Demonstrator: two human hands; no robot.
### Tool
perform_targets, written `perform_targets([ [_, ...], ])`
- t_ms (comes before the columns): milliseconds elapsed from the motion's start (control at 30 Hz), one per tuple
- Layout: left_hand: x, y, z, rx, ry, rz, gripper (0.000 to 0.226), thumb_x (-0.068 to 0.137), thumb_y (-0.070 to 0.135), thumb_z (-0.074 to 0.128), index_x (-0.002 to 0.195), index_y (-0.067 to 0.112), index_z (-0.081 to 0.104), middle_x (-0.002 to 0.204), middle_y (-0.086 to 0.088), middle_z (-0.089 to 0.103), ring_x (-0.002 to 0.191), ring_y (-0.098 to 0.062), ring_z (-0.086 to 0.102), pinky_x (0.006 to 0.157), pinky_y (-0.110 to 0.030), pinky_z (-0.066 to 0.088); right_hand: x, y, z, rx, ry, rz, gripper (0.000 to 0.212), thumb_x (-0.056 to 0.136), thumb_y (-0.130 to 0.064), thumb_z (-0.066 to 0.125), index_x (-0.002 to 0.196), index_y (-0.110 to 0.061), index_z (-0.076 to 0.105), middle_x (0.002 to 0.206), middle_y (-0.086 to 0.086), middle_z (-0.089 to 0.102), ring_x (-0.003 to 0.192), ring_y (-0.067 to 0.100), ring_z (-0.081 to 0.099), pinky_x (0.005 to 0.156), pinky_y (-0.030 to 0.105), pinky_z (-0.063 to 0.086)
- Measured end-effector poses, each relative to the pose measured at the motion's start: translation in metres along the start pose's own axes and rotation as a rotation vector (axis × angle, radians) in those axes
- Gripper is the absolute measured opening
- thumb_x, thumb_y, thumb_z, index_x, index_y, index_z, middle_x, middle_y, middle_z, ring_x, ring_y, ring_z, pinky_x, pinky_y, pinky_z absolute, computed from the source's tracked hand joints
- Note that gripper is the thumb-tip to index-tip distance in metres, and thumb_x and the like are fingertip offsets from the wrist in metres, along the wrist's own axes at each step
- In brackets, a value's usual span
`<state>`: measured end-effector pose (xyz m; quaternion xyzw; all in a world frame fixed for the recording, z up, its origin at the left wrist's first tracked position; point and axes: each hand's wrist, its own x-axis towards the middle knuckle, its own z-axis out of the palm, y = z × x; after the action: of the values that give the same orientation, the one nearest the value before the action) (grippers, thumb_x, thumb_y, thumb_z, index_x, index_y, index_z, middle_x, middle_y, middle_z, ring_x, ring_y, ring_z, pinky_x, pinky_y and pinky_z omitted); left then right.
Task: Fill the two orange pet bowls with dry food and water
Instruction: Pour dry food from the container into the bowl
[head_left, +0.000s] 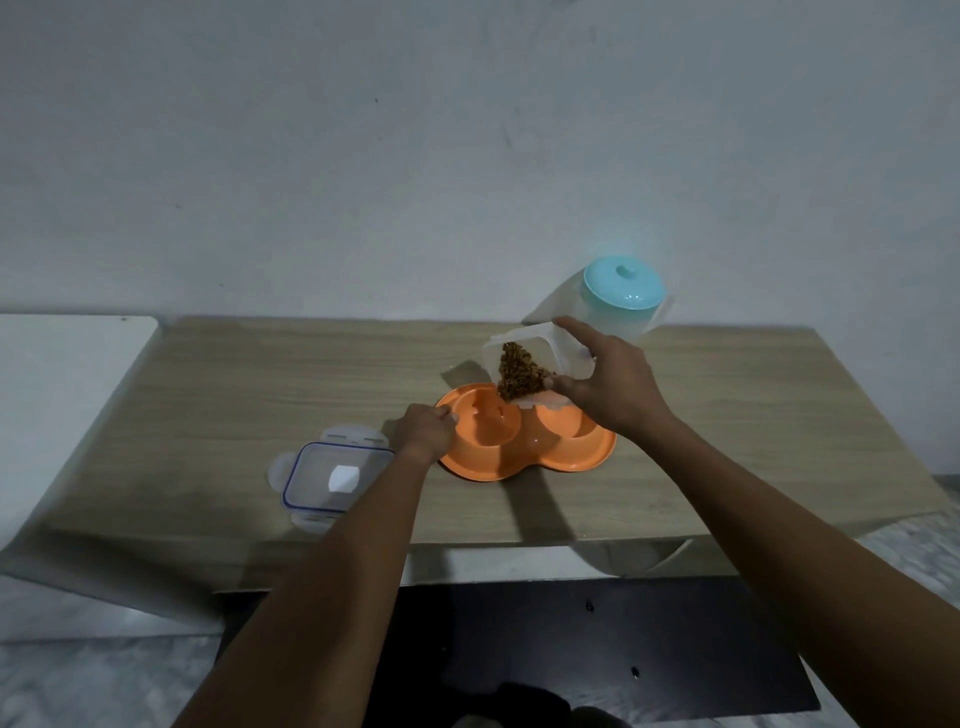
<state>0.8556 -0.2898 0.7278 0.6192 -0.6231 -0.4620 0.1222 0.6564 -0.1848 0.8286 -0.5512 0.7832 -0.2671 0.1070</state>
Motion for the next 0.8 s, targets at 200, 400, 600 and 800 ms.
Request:
perform_targets([
  [200, 0.004, -0.002, -0.001, -0.018, -0.009, -0.006, 0.041, 0.095, 0.034, 0.060, 0.132, 0.019, 0.062, 0.127, -0.013, 0.065, 0.110, -0.030, 0.064, 0.091, -0.031, 0.049, 0.003, -0.003, 0.003, 0.000, -0.014, -0.027, 0.075, 0.083, -0.032, 0.082, 0.150, -0.033, 0.047, 0.134, 0.006, 0.065, 0.120, 0.029, 0.057, 0.090, 0.040, 0.047],
  [400, 0.008, -0.004, 0.001, -0.029, -0.016, -0.006, 0.041, 0.095, 0.034, 0.059, 0.133, 0.019, 0.062, 0.124, -0.013, 0.067, 0.108, -0.031, 0.064, 0.091, -0.034, 0.050, 0.005, -0.003, 0.007, 0.007, -0.014, -0.011, 0.076, 0.082, -0.035, 0.082, 0.149, -0.037, 0.046, 0.134, 0.006, 0.065, 0.122, 0.029, 0.057, 0.094, 0.045, 0.051],
  [600, 0.010, -0.006, 0.001, -0.052, -0.023, -0.010, 0.040, 0.093, 0.034, 0.061, 0.131, 0.019, 0.062, 0.123, -0.012, 0.068, 0.106, -0.031, 0.064, 0.095, -0.038, 0.052, 0.005, -0.004, 0.007, 0.021, -0.017, -0.006, 0.077, 0.081, -0.035, 0.083, 0.149, -0.036, 0.047, 0.136, 0.004, 0.065, 0.122, 0.028, 0.057, 0.094, 0.044, 0.050],
  [800, 0.011, -0.007, 0.001, -0.063, -0.024, -0.002, 0.040, 0.094, 0.033, 0.060, 0.131, 0.018, 0.063, 0.121, -0.013, 0.069, 0.106, -0.032, 0.065, 0.094, -0.040, 0.053, 0.002, -0.006, 0.004, 0.059, -0.018, 0.017, 0.075, 0.082, -0.030, 0.083, 0.148, -0.035, 0.049, 0.138, 0.003, 0.064, 0.123, 0.026, 0.057, 0.089, 0.034, 0.044],
])
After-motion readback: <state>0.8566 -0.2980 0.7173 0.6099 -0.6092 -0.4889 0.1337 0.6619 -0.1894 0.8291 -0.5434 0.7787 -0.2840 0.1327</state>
